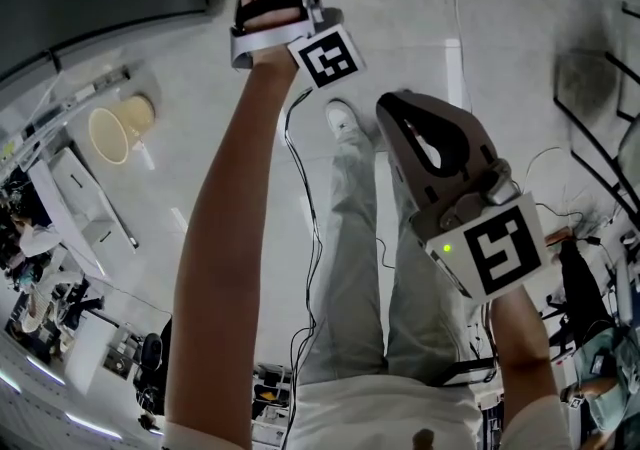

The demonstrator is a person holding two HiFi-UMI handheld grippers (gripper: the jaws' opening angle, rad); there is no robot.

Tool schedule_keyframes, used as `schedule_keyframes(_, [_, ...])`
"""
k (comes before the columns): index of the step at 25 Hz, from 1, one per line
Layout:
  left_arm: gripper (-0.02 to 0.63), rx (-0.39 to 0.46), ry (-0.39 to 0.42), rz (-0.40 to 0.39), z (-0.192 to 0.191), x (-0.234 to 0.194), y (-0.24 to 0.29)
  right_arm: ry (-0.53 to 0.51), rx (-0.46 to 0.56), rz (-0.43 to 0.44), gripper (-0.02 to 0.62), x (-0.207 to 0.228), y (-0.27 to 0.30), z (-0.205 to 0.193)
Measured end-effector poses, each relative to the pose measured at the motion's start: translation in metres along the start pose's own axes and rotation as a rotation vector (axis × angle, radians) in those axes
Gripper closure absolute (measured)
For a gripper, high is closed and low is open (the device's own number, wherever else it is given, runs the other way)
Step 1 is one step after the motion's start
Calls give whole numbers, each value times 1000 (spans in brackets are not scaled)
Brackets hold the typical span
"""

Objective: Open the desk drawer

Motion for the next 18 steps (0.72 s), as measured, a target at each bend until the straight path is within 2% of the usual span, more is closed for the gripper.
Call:
schedule_keyframes(9, [590, -11, 2, -19, -1, 7, -8, -38, -20, 38, 568, -4, 2, -1])
schedule_keyframes(18, [590, -23, 6, -31, 1, 14, -18, -16, -11, 22, 568, -8, 1, 3])
Point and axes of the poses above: the fingertips, and each gripper's own axes: y forward along the fingers, x to its right, z out of its top, the point moved 4 cm from there along -y, backward along the fingers, and after that the axes turned 5 degrees about x, right-handed, at the moved point
